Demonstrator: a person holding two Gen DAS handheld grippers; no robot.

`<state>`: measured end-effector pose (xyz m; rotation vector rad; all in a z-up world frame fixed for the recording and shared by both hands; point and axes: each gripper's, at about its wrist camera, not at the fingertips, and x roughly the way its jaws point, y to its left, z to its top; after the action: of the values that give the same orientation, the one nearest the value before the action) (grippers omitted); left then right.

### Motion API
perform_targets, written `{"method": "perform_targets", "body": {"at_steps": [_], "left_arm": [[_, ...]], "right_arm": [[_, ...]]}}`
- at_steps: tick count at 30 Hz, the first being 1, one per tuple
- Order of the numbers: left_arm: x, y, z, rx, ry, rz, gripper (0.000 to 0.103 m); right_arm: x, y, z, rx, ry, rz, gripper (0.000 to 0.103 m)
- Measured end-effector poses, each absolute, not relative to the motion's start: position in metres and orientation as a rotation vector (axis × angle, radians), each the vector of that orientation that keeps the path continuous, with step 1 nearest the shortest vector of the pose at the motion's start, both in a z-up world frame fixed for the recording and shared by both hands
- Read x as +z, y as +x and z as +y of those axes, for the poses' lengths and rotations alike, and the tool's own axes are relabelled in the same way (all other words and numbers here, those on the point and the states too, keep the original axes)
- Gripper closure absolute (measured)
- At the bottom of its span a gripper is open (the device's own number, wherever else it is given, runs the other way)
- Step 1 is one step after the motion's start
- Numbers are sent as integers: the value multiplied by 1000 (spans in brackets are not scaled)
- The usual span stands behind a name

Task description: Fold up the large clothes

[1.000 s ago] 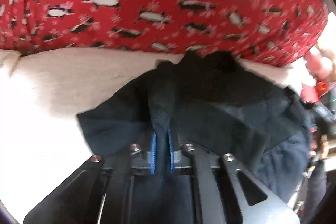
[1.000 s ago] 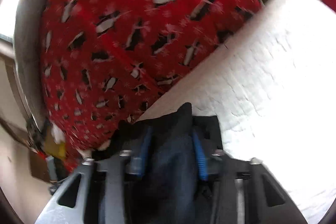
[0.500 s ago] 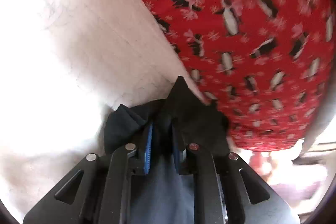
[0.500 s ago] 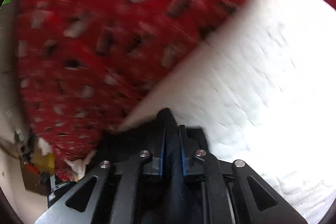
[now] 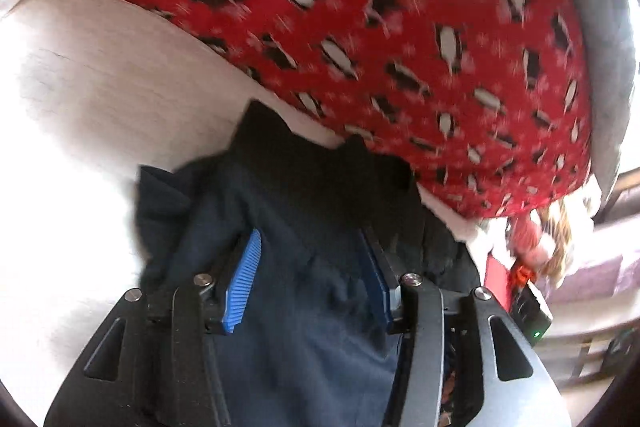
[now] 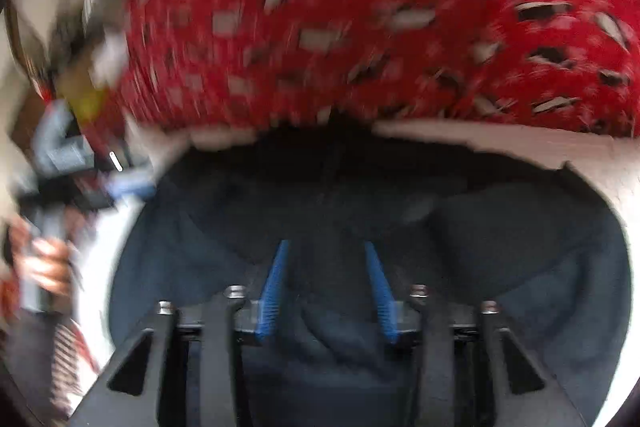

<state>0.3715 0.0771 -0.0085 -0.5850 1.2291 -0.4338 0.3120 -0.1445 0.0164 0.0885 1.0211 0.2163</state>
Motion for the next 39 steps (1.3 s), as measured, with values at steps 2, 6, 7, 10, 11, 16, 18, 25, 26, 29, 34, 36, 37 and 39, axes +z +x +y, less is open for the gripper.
{"method": "perform_targets", "body": {"at_steps": [2,6,7,10,11,16,18,25,26,29,34,36,37,39], "left_arm": [[-7,375,76,-445,-585,1204,55],[-5,387,95,-414,-649,1165,55],[-7,391,100,-400,-672,1165,55],[-16,401,107,-369,-729,1186,55],[-20,402,108,-373,-739,1196,55],[-24,404,104,-415,-668,1221,52],[-27,405,101,-437,-657,1240,41],[-35,398,73,-359,-532,1268,38],[-33,394,70,-332,-505,1245,38],[-28,388,63,-230,-338,1213,72],[-47,387,69,-167,-304,1241,81],[-46,386,78,-170,-354,1229,82],[-43,385,82,-175,-374,1217,82],[-29,379,92,-177,-411,1163,82]], "right_arm": [[16,312,-130,204,-9,992,100],[58,322,-164,178,224,795,100],[62,327,-174,175,280,773,100],[38,356,-187,111,329,890,93],[26,361,-191,90,325,965,91],[40,331,-235,126,540,844,69],[52,310,-265,57,609,746,50],[25,289,-320,-147,619,880,49],[21,288,-321,-120,626,876,58],[33,287,-305,-77,492,830,97],[42,270,-338,-118,622,706,98],[14,278,-344,-166,615,869,96],[8,276,-347,-164,637,895,94],[17,263,-354,-172,713,808,83]]}}
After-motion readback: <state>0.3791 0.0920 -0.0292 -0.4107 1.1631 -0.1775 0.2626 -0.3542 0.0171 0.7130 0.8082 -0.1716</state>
